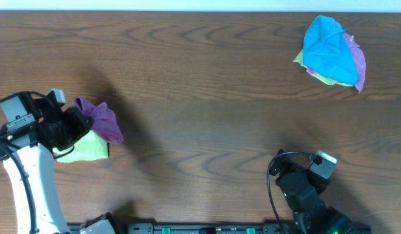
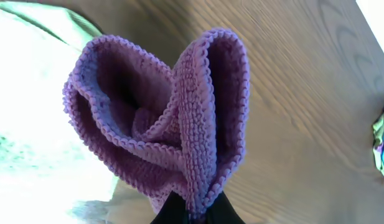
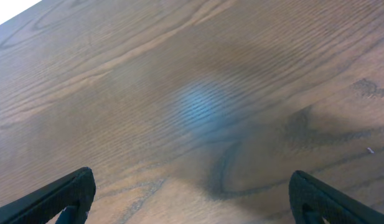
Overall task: Fold the cloth
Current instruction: 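Carry the pink cloth left and lower it onto the green cloth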
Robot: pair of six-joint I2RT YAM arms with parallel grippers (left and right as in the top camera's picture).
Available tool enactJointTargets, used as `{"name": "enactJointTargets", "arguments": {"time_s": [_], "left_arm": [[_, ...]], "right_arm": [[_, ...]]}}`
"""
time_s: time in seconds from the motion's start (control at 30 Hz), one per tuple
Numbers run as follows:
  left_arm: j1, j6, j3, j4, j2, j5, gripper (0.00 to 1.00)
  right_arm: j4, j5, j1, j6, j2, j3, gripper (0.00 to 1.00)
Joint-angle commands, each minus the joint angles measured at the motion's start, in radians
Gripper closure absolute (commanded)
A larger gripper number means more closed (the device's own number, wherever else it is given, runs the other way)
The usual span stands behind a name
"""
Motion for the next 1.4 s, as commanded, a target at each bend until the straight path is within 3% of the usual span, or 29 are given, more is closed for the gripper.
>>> {"name": "enactJointTargets", "arguments": {"time_s": [0.0, 0.67, 1.0, 1.37], "left_arm": [[0.014, 0.019, 0.028, 0.01, 0.02, 0.005, 0.94], [0.029, 0.021, 0.029, 0.116, 0.093, -0.01, 0.94], [0.124, 0.022, 0.029, 0.115, 0.093, -0.023, 0.94], [0.126, 0.022, 0.029, 0.105, 0.093, -0.068, 0.94]], "right_arm": [[-0.002, 0.013, -0.004, 0.006, -0.005, -0.005, 0.01], [-0.002, 0.013, -0.004, 0.006, -0.005, -0.005, 0.01], [-0.002, 0.014, -0.004, 0.006, -0.005, -0.005, 0.01], [-0.002, 0.014, -0.004, 0.006, -0.005, -0.005, 0.01]]}}
